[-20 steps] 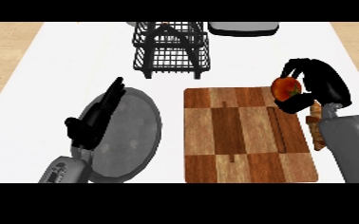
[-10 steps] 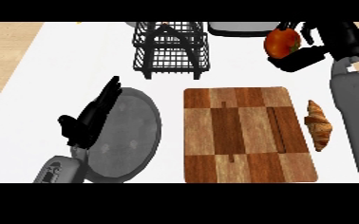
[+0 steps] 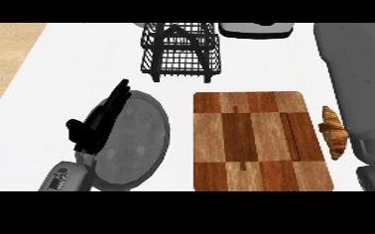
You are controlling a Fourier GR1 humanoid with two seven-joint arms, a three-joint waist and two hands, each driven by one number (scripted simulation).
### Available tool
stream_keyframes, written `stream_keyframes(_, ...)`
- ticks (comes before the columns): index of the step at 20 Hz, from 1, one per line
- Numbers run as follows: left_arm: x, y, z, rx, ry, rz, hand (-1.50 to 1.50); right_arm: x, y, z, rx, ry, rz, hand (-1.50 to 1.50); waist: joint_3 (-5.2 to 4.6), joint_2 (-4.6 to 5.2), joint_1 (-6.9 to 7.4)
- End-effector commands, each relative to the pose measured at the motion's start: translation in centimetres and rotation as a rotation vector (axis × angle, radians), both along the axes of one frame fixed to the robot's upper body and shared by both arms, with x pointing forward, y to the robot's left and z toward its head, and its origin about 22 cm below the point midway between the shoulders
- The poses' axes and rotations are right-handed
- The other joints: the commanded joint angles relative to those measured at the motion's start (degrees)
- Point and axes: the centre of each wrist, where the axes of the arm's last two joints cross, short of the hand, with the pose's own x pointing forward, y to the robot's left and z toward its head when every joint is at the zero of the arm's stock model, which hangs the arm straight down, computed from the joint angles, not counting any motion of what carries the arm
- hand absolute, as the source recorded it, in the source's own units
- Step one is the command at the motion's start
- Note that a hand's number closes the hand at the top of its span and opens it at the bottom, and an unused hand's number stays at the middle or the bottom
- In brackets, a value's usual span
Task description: Pick the tomato from the cutting board and place it in the tiered basket
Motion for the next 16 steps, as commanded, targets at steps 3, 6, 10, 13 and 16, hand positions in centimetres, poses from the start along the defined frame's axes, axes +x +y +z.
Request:
stream_keyframes(3,-0.4,-0.8,-1.4,0.004,-0.006,-0.01,0.0,1.6,7.9,1.9,0.034,0.043,0.013,1.5,-0.03,0.28,0.58)
stream_keyframes(6,0.5,-0.6,1.1,0.0,-0.03,-0.019,0.0,3.2,8.2,1.8,-0.016,0.071,0.021,1.5,-0.01,0.51,1.55)
stream_keyframes(10,-0.3,-0.9,0.0,0.0,-0.036,-0.034,0.0,4.0,10.4,-1.0,-0.016,0.114,0.045,1.5,-0.02,0.76,1.96)
stream_keyframes(13,-0.8,-1.0,-0.7,0.004,-0.016,-0.034,0.0,4.1,12.0,-1.4,0.007,0.102,0.063,1.5,-0.01,0.63,1.64)
stream_keyframes(16,-0.4,-2.7,0.4,-0.007,-0.029,-0.036,0.0,4.4,12.8,-2.1,-0.008,0.119,0.065,1.5,-0.01,0.94,2.51)
